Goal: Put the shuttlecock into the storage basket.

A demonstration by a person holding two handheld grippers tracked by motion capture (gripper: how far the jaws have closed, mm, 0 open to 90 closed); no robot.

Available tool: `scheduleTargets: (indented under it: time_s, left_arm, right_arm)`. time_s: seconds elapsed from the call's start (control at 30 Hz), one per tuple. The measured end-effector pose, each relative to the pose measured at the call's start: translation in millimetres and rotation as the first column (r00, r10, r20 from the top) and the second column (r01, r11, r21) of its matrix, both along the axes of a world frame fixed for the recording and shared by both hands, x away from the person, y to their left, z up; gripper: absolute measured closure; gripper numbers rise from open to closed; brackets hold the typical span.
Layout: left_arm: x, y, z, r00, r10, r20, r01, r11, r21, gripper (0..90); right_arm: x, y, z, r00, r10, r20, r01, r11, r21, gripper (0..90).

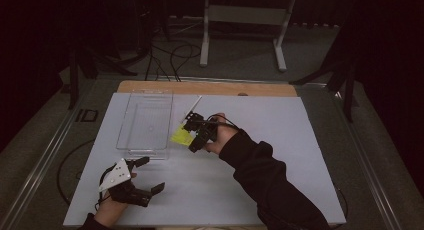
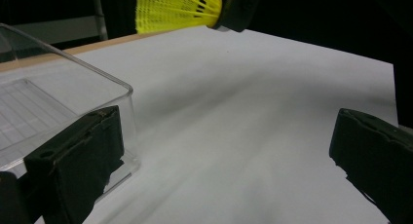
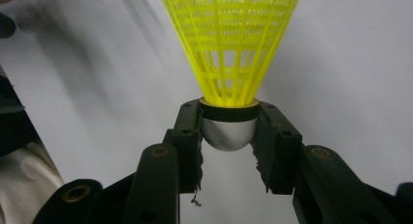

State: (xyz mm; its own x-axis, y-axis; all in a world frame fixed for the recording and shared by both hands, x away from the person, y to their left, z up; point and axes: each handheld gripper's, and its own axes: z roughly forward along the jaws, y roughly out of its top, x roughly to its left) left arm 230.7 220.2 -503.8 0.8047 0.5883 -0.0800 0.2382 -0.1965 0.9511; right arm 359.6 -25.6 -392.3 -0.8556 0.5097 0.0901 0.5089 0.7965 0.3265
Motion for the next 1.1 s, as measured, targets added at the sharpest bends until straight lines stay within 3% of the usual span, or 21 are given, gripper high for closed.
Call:
scheduleTargets:
  time_s: [0.27, 1.1]
  left_arm:
    - [-0.2, -0.2, 0.2, 1.0000, 0.000, -0.004, 0.000, 1.0000, -0.003, 0.0]
    - [0.1, 0.1, -0.2, 1.0000, -0.005, -0.007, 0.005, 1.0000, -0.003, 0.0]
  right_arm:
    - [2.0, 10.6, 7.1, 0.9998, -0.010, 0.015, 0.009, 0.999, 0.044, 65.0]
    - [13.9, 46.2, 20.6, 0.9971, -0.066, 0.037, 0.062, 0.991, 0.119, 65.0]
